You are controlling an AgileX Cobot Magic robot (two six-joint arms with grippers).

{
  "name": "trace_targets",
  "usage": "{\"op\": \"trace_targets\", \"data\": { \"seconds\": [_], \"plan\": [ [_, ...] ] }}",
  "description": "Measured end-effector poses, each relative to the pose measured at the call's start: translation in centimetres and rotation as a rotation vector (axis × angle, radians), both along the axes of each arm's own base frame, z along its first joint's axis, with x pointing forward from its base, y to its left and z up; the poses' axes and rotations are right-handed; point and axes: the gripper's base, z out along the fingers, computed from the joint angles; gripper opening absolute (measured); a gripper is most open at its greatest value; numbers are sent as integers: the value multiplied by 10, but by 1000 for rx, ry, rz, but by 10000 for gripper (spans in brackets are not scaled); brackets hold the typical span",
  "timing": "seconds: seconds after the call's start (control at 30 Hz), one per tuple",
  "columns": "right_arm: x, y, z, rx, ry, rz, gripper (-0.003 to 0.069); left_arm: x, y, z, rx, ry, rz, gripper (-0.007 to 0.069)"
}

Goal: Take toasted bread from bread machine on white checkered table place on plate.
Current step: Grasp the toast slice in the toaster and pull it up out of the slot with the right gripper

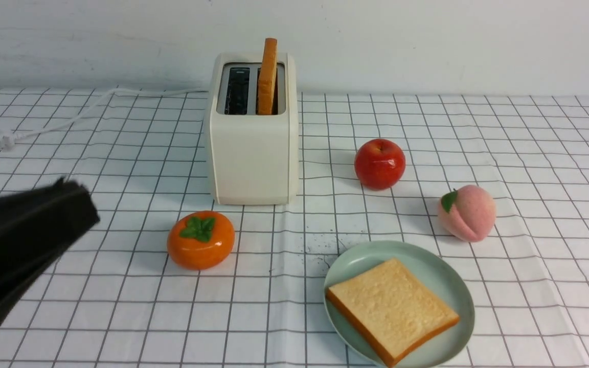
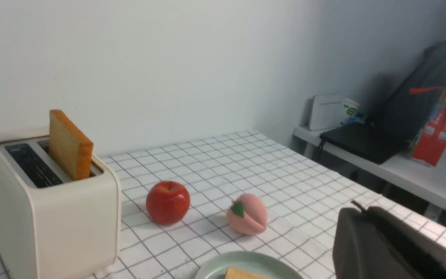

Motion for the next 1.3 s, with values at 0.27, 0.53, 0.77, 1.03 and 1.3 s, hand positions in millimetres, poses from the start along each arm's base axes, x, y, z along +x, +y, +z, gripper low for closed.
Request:
{"op": "trace_targets", "data": {
  "seconds": [0.27,0.53,0.77,1.03,1.3],
  "plan": [
    [43,7,13,21,68,16,33,-18,12,-22,92,7,13,-13],
    [71,27,18,32,85,95,33,-10,28,-32,162,102,208,-13],
    [97,81,18,-37,38,208,33,-2,49,-32,28,178,456,-13],
    [135,125,21,-64,-35,171,41,-3,43,-18,-64,54,391,-13],
    [215,171,4,-16,-131,94,203,-4,41,-13,-66,3,363,-13]
  ]
}}
